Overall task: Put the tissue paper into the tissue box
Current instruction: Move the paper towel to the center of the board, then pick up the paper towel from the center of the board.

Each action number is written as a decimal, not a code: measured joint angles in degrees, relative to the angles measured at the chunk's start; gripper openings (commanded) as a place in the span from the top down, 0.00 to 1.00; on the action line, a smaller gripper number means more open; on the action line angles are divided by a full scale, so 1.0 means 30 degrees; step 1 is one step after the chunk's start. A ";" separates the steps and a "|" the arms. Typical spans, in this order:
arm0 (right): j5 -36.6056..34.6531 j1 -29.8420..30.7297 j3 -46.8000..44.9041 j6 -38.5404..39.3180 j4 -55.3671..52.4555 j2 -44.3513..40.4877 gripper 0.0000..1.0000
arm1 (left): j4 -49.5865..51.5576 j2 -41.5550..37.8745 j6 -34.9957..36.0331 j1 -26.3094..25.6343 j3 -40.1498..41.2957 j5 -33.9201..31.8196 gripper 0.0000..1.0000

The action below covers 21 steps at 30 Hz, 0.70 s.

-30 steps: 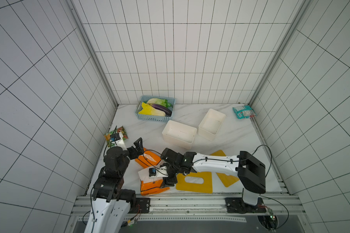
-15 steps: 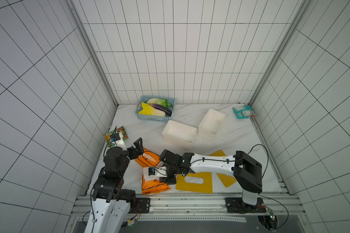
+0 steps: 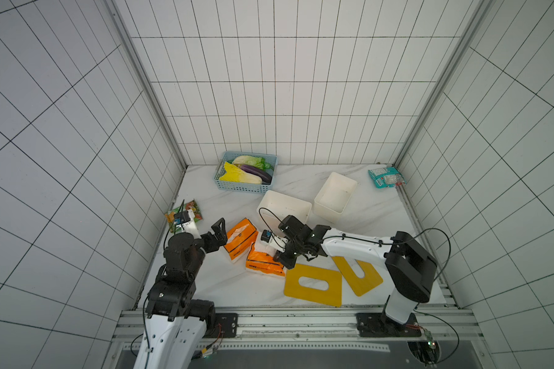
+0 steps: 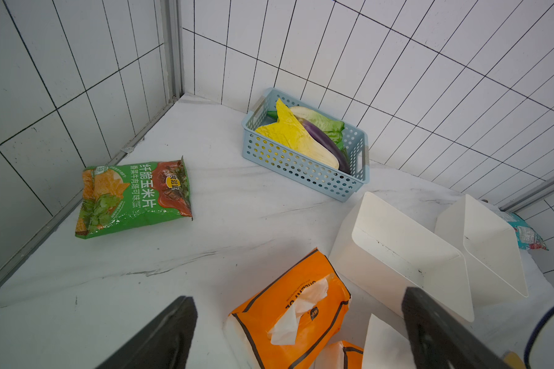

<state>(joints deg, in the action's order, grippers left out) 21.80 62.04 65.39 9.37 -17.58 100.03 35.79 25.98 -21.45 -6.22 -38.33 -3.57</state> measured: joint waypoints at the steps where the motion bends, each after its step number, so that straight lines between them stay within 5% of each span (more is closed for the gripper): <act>1: 0.0219 0.0022 0.0000 -0.0160 0.0007 -0.0044 0.84 | 0.0000 0.0000 0.0000 0.0007 0.0000 0.0007 0.02; 4: 0.0561 0.0036 0.0007 -0.0517 -0.0073 -0.0342 0.53 | 0.0000 0.0000 0.0000 0.0000 0.0000 0.0000 0.02; 12: -0.0998 0.0015 0.1166 0.0364 -0.1894 -0.2317 0.04 | 0.0000 0.0000 0.0000 0.0000 0.0000 0.0000 0.02; 21: 0.0189 -0.1486 0.3679 0.1887 -0.4167 -0.1275 0.01 | 0.0000 -0.0036 0.0000 0.0000 0.0000 0.0007 0.01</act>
<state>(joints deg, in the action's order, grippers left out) 22.37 57.58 76.42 15.03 -30.09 96.20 35.79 25.87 -21.45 -6.22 -38.33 -3.55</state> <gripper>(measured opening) 0.989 0.984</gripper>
